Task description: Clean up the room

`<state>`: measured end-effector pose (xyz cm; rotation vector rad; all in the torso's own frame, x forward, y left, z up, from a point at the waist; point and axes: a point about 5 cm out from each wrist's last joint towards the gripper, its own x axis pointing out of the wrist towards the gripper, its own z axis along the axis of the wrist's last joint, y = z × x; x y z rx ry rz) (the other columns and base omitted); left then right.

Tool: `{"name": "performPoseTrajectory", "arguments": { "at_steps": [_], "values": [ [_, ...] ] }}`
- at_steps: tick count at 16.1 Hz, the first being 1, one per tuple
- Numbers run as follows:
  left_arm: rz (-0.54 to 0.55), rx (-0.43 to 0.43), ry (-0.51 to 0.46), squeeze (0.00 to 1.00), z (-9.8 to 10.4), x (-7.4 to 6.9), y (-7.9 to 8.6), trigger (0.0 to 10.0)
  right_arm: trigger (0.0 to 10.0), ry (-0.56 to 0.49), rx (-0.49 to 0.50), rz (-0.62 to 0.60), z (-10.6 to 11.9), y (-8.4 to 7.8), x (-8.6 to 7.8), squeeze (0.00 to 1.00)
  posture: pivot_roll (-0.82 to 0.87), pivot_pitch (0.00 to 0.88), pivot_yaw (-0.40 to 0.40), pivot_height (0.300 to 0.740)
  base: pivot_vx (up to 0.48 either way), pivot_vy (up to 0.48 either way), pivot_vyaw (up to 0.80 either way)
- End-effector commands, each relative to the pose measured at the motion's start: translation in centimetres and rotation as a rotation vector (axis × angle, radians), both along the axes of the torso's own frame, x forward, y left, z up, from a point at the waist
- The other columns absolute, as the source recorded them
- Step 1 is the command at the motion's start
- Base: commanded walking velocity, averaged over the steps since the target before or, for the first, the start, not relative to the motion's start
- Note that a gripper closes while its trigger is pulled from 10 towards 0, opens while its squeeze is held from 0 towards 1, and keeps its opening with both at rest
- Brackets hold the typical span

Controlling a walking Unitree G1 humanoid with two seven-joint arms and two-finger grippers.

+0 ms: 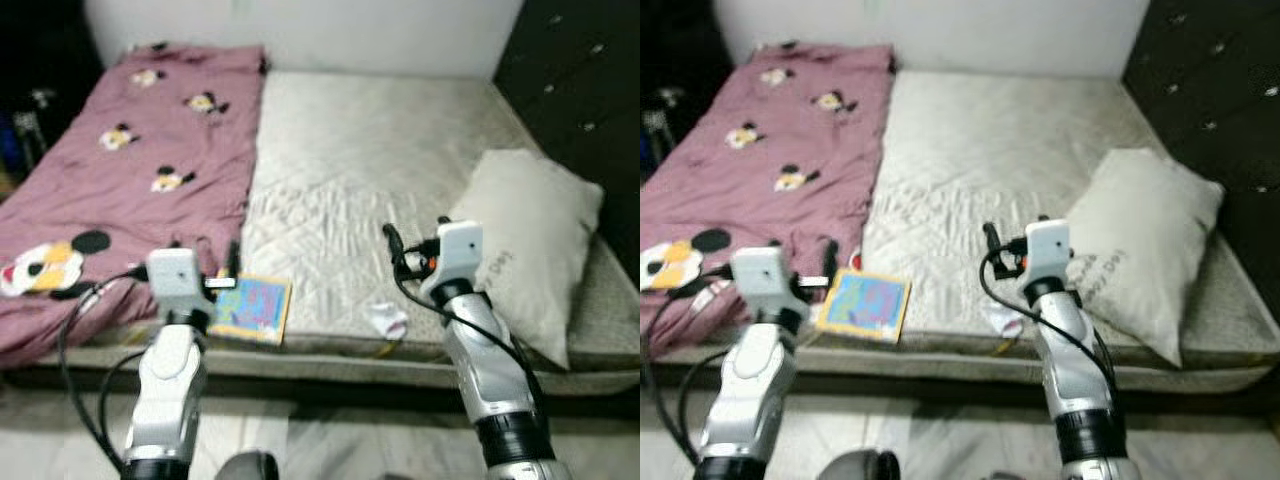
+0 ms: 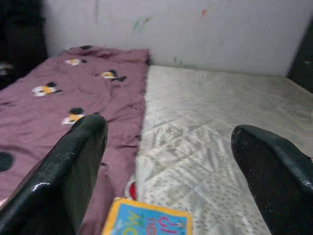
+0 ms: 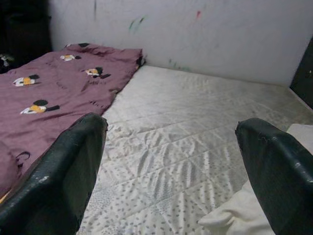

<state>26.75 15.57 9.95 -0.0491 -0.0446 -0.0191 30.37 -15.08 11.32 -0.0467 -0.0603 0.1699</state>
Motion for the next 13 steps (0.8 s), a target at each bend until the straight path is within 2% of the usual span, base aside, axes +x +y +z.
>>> {"name": "performPoseTrajectory", "arguments": {
  "at_steps": [1,6,10,13],
  "values": [
    [-0.014,-0.001,-0.027,0.00,0.51,-0.04,0.04,10.0,10.0,-0.002,0.000,-0.008,0.08,-0.28,0.05,0.00,-0.03,0.037,-0.008,0.740,0.000,0.000,0.00],
    [-0.032,-0.007,-0.033,0.00,0.58,-0.02,-0.17,10.0,10.0,0.007,0.011,-0.020,-0.03,-0.41,0.00,0.00,-0.03,0.036,-0.008,0.740,0.276,0.000,0.00],
    [-0.038,-0.012,-0.034,0.00,0.59,-0.03,-0.25,10.0,10.0,0.006,0.015,-0.022,0.01,-0.51,0.07,0.00,-0.03,0.037,-0.009,0.740,0.324,0.000,-0.65],
    [-0.023,-0.013,-0.027,0.00,0.51,-0.06,-0.22,10.0,10.0,0.002,0.011,-0.020,0.05,-0.51,0.08,0.00,-0.03,0.037,-0.009,0.740,0.207,0.000,0.00]
  ]
}}
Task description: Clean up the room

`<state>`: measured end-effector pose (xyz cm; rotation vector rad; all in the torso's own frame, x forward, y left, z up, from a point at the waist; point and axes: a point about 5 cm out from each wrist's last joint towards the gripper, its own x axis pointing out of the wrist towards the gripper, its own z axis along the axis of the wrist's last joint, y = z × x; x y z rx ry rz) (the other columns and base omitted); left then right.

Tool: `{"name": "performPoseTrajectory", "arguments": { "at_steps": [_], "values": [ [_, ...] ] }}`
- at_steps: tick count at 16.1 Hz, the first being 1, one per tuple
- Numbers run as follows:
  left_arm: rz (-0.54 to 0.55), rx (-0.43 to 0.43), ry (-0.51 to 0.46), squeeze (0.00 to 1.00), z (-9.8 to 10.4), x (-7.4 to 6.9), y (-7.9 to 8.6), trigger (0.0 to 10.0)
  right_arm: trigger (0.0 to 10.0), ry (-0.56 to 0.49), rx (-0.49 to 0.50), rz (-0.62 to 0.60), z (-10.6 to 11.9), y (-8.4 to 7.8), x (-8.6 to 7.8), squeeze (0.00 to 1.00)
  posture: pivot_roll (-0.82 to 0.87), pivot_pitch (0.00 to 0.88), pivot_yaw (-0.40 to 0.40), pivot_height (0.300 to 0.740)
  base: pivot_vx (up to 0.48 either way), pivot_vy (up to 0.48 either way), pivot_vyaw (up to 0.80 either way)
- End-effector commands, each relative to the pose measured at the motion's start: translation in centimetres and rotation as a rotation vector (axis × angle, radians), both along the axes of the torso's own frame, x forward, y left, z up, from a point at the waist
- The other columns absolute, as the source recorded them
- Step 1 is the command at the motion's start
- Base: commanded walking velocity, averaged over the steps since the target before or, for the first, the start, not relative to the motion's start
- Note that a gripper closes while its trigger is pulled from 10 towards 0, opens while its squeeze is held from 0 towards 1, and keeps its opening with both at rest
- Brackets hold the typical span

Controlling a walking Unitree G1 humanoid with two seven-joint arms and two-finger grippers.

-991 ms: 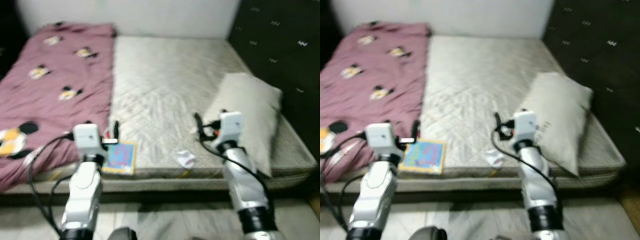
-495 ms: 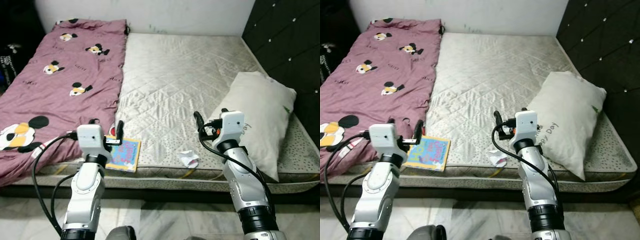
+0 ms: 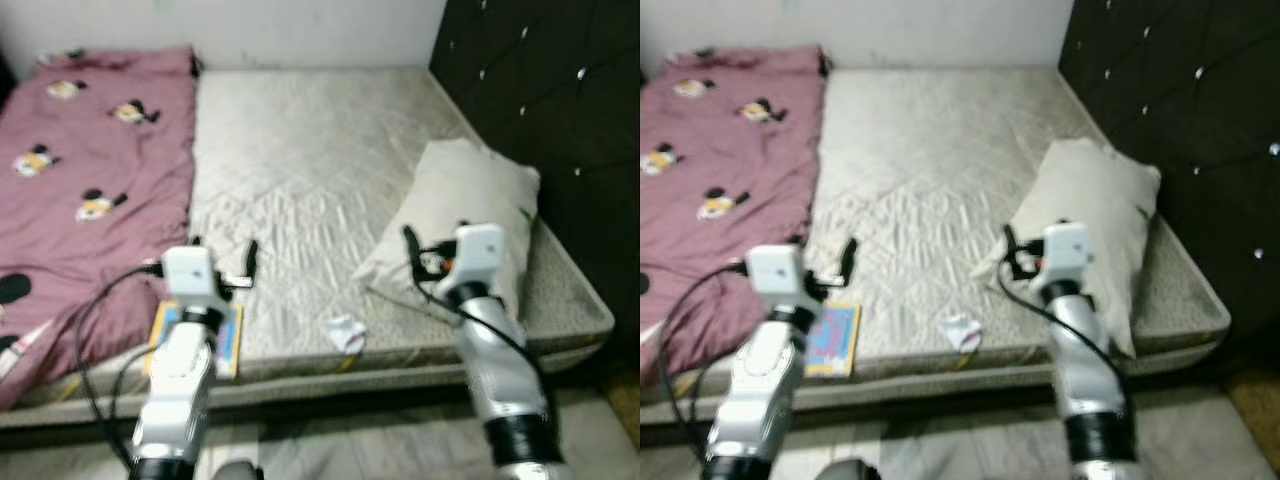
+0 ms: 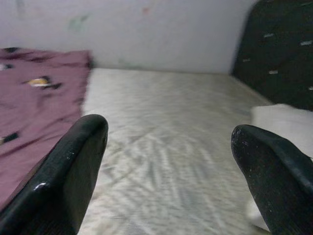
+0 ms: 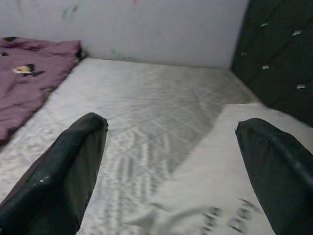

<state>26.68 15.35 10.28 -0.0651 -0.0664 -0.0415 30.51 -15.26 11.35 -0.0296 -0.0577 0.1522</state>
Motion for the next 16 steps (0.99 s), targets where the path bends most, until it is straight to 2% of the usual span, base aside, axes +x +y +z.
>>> {"name": "performPoseTrajectory", "arguments": {
  "at_steps": [1,3,5,6,9,10,11,13,14,15,16],
  "values": [
    [0.002,0.003,-0.003,0.00,0.2,0.0,0.0,10.0,10.0,-0.001,-0.007,-0.003,0.0,-0.3,-0.1,0.00,-0.03,0.037,-0.009,0.740,0.000,0.000,0.00],
    [0.037,0.020,0.025,0.00,-0.2,0.0,0.3,10.0,10.0,0.000,-0.008,-0.005,-0.1,-0.4,-0.2,0.00,-0.03,0.038,-0.008,0.740,0.000,0.000,0.00],
    [0.057,0.001,0.041,0.00,-0.4,0.0,0.6,10.0,10.0,0.002,-0.008,-0.005,-0.1,-0.5,-0.2,0.00,-0.03,0.039,-0.010,0.740,0.000,0.000,0.00],
    [0.070,0.042,0.031,0.00,-0.4,-0.1,0.9,10.0,10.0,0.002,-0.008,-0.006,-0.1,-0.6,-0.2,0.00,-0.03,0.039,-0.011,0.740,0.000,0.000,0.00],
    [0.041,0.042,-0.003,0.00,-0.2,-0.6,1.2,10.0,10.0,0.000,-0.008,-0.003,0.0,-0.6,-0.1,0.00,-0.03,0.036,-0.014,0.740,0.000,0.000,0.00],
    [0.083,0.050,-0.007,0.00,-0.2,-0.8,1.6,10.0,10.0,0.001,-0.007,-0.004,-0.1,-0.6,-0.2,0.00,-0.03,0.037,-0.012,0.740,0.000,0.000,0.00],
    [0.141,0.063,-0.021,0.00,-0.1,-1.2,2.8,10.0,10.0,0.004,-0.006,-0.005,-0.1,-0.7,-0.3,0.00,-0.02,0.039,-0.013,0.740,0.000,0.000,0.00],
    [0.150,0.073,-0.026,0.00,0.0,-1.5,3.4,10.0,10.0,0.007,-0.006,-0.004,-0.2,-0.7,-0.3,0.00,-0.02,0.042,-0.013,0.740,0.000,0.000,0.00],
    [0.250,0.121,0.010,0.00,-0.3,-1.9,4.3,10.0,10.0,0.014,-0.004,0.000,-0.3,-0.6,-0.5,0.00,-0.01,0.058,-0.016,0.740,0.000,0.000,0.00],
    [0.189,0.116,0.004,0.00,-0.3,-2.4,4.0,10.0,10.0,0.026,-0.006,0.009,-0.6,-0.4,-0.6,0.00,-0.01,0.062,-0.019,0.740,0.000,0.000,0.00],
    [0.180,0.153,-0.005,0.00,-0.1,-2.6,3.9,10.0,10.0,0.031,-0.006,0.009,-0.7,-0.4,-0.7,0.00,0.00,0.071,-0.022,0.740,0.000,0.000,0.00]
  ]
}}
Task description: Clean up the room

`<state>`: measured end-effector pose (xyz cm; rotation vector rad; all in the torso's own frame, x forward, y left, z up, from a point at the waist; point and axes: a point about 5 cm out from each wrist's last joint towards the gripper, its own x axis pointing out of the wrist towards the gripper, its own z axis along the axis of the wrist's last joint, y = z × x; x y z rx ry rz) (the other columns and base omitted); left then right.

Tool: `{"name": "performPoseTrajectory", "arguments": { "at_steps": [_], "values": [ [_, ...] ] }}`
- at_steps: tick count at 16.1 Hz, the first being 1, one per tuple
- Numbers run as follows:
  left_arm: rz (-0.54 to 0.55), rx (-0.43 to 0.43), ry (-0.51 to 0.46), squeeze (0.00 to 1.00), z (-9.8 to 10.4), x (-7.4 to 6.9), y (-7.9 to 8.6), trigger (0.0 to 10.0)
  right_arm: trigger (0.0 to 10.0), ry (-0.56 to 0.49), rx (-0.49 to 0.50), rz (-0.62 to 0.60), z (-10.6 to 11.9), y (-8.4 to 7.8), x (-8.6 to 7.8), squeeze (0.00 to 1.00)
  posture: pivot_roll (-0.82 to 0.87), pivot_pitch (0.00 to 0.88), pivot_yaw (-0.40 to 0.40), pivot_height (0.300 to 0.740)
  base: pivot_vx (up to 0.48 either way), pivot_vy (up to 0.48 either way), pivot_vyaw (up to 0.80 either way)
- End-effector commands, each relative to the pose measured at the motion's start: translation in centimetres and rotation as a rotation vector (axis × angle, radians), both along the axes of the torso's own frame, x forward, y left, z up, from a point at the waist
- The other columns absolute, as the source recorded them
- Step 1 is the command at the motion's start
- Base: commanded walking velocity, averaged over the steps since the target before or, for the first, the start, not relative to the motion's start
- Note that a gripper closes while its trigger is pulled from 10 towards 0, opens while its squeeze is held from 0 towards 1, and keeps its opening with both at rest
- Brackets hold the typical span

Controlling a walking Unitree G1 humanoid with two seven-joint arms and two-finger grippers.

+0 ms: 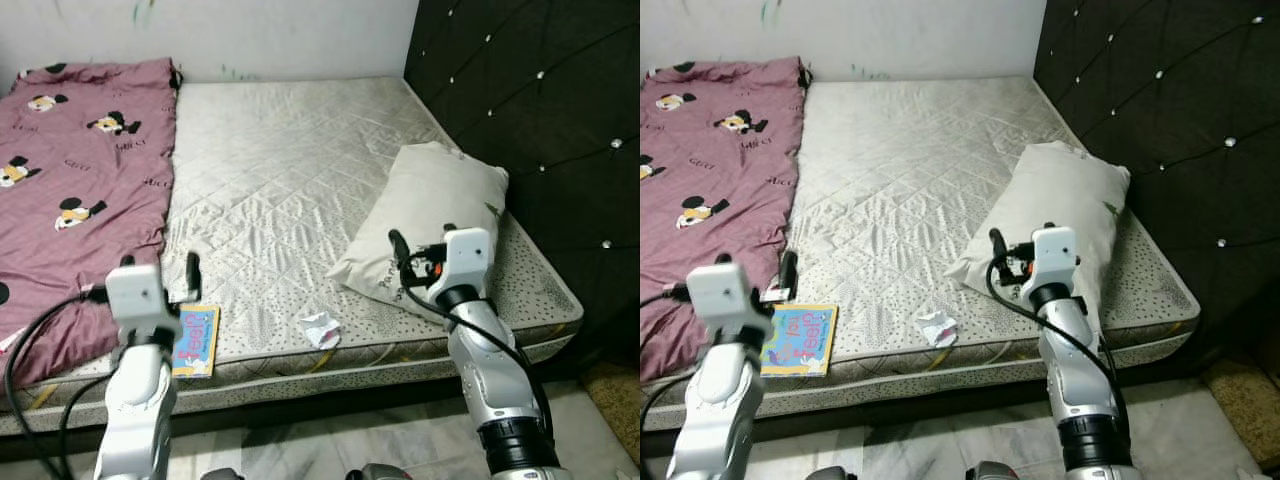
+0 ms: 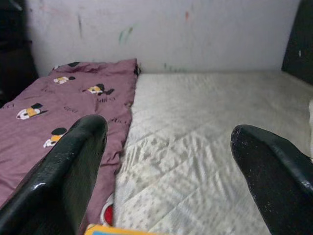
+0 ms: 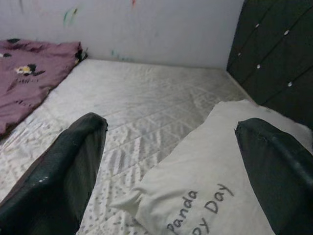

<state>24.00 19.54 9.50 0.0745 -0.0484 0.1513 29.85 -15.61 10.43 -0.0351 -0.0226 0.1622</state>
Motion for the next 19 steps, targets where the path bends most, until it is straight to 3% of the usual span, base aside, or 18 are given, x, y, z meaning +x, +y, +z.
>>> {"name": "performPoseTrajectory", "arguments": {
  "at_steps": [1,4,6,11,19],
  "values": [
    [-0.007,0.033,-0.034,0.00,0.8,-0.1,-0.1,10.0,10.0,0.002,0.005,0.001,0.1,0.0,-0.1,0.00,0.00,0.076,-0.022,0.740,0.000,0.000,0.00],
    [0.057,0.027,0.021,0.00,0.1,-0.3,0.7,10.0,10.0,0.011,-0.022,0.015,-0.3,0.3,-0.4,0.00,0.01,0.078,-0.024,0.740,0.000,0.000,0.00],
    [-0.029,-0.012,-0.002,0.00,0.1,0.0,0.0,10.0,10.0,0.009,-0.015,0.024,-0.2,0.6,-0.2,0.00,0.01,0.063,-0.025,0.740,0.000,0.000,0.70],
    [-0.051,-0.029,0.020,0.00,-0.3,0.2,-0.8,10.0,10.0,0.017,0.003,0.029,-0.4,1.0,0.1,0.00,0.00,0.045,-0.036,0.740,0.000,0.000,0.12],
    [-0.054,-0.061,0.011,0.00,0.1,0.3,-1.1,10.0,10.0,0.015,0.011,0.036,-0.2,1.0,0.0,0.00,0.00,0.091,-0.035,0.740,0.000,0.000,0.00]
  ]
}}
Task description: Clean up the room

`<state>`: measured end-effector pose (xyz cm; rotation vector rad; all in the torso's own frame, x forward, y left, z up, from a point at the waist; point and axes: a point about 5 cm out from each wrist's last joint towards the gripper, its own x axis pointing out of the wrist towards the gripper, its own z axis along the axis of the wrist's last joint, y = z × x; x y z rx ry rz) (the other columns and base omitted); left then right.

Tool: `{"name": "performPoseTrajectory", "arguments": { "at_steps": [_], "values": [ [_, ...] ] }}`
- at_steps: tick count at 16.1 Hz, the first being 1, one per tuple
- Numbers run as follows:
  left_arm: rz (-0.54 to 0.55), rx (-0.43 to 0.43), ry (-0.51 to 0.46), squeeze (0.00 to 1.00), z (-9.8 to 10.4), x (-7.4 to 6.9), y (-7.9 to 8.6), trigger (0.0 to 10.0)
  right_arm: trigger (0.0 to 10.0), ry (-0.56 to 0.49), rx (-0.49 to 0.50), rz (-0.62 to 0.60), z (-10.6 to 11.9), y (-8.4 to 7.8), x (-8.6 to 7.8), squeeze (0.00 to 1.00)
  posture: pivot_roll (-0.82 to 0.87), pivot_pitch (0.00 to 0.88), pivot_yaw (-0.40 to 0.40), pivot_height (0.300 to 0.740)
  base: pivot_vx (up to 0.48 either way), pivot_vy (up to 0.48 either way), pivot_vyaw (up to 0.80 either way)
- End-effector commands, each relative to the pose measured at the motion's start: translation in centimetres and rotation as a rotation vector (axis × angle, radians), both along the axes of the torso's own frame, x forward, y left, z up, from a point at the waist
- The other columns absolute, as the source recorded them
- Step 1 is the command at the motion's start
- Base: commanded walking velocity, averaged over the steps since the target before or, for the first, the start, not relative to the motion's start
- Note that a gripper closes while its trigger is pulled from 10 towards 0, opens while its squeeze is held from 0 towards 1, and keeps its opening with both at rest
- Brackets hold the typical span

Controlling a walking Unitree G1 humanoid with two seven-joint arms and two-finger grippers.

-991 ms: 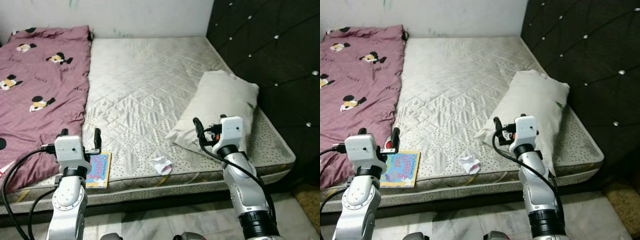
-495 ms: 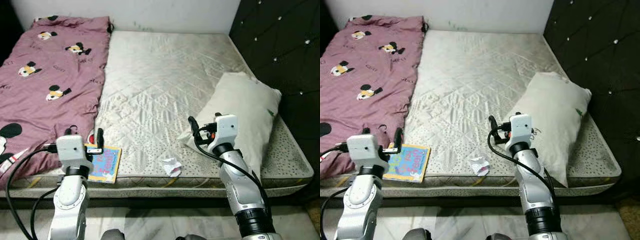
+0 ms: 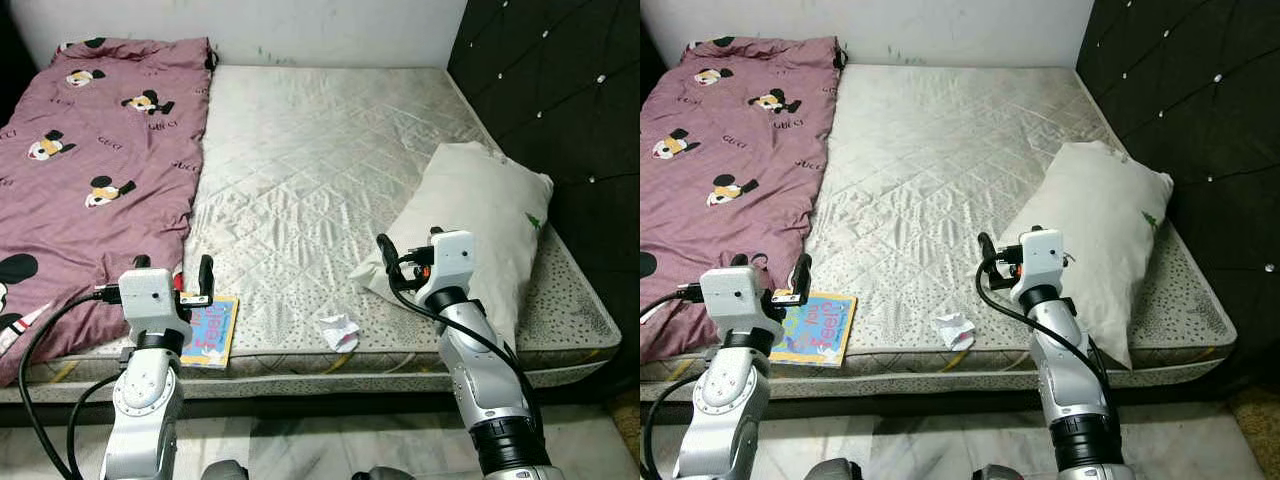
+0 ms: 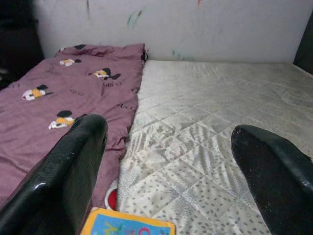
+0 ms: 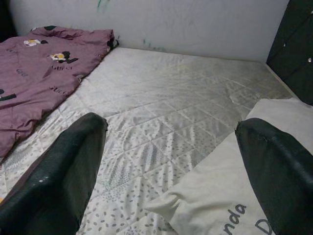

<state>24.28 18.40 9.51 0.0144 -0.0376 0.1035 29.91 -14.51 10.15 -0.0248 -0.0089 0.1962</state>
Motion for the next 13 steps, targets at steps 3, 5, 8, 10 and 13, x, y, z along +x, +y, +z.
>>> {"name": "performPoseTrajectory", "arguments": {
  "at_steps": [3,5,8,10,13],
  "values": [
    [-0.011,-0.012,0.024,0.00,0.1,-1.2,-0.4,10.0,10.0,0.024,-0.003,-0.001,-0.3,-0.6,-1.2,0.00,-0.01,0.153,-0.044,0.740,0.000,0.000,0.00],
    [-0.007,-0.034,0.045,0.00,0.0,-1.8,-0.5,10.0,10.0,0.052,-0.013,0.006,-0.7,-0.8,-1.9,0.00,-0.01,0.188,-0.050,0.740,0.000,0.000,0.00],
    [-0.001,-0.047,0.058,0.00,0.2,-2.4,-0.3,10.0,10.0,0.075,-0.002,0.010,-0.7,-1.0,-2.6,0.00,0.00,0.225,-0.054,0.740,0.000,0.000,0.00],
    [0.004,-0.050,0.075,0.00,0.2,-2.7,-0.3,10.0,10.0,0.085,0.003,0.006,-0.6,-1.0,-2.7,0.00,0.00,0.223,-0.051,0.740,0.000,0.000,0.00],
    [0.003,-0.051,0.081,0.00,0.0,-2.0,-0.1,10.0,10.0,0.079,0.003,0.001,-0.5,-0.9,-2.1,0.00,0.00,0.184,-0.044,0.740,0.000,0.000,0.00]
  ]
}}
